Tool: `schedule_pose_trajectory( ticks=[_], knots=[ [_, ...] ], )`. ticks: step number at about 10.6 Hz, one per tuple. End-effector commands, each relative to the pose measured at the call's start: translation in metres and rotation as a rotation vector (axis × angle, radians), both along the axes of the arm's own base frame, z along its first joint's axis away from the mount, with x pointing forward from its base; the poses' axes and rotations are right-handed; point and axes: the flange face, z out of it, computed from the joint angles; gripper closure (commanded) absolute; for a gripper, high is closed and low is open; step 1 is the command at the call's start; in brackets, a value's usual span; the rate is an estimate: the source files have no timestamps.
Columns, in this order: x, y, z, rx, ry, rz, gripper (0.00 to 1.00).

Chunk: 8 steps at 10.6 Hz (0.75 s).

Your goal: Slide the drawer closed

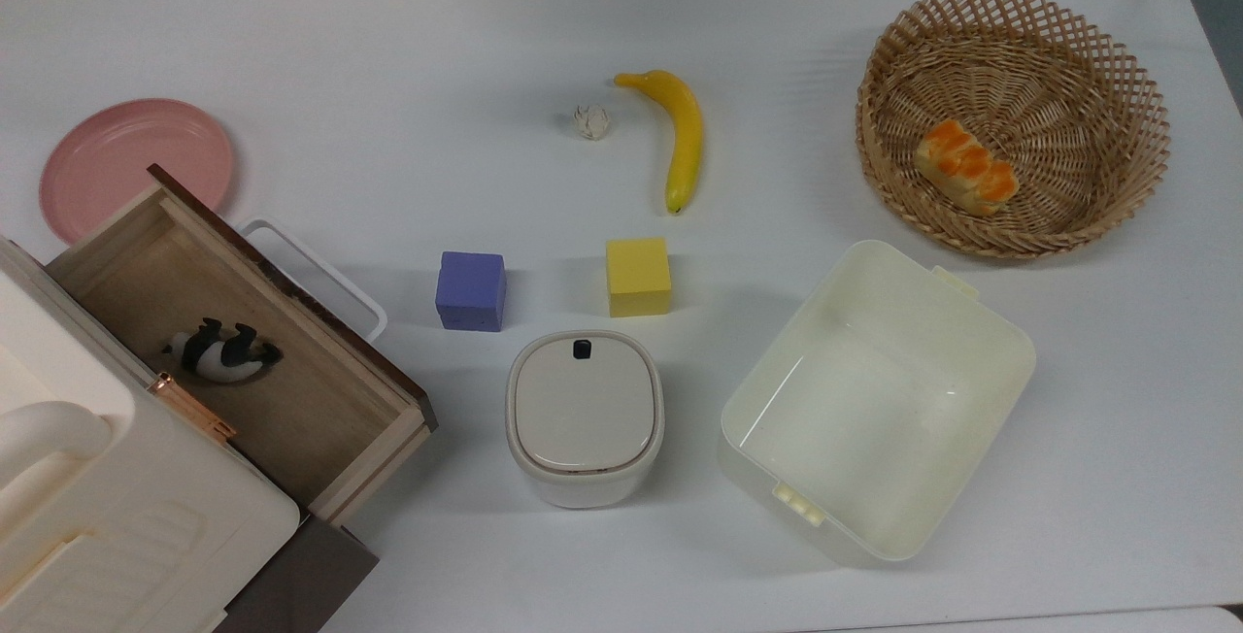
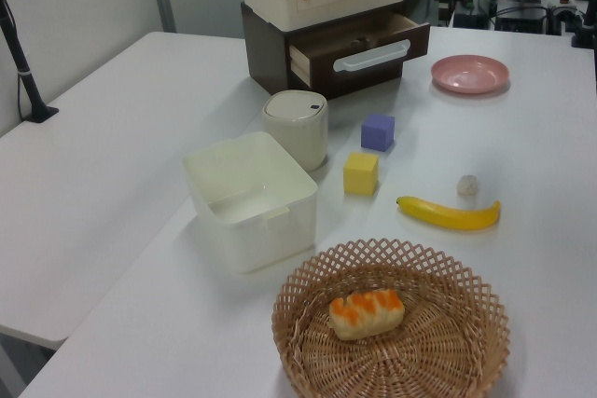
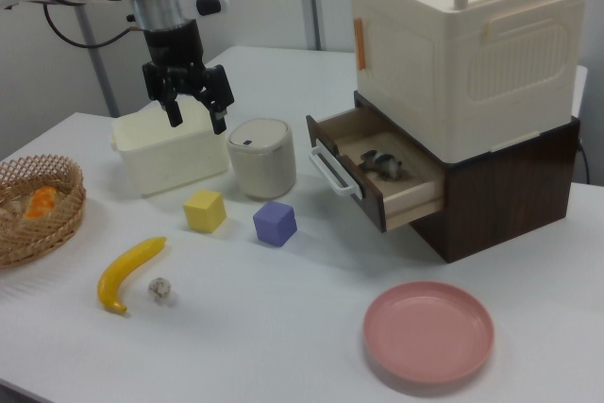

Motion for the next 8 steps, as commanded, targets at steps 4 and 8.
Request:
schedule_pose_trajectory(
  ticks=[4, 8],
  knots=[
    [-0.0072, 0.0005, -0.0008, 0.007, 0.032, 0.017, 0.0],
    [-0.0067, -0.0003, -0.0002, 0.008, 0.032, 0.04, 0.0]
  ],
)
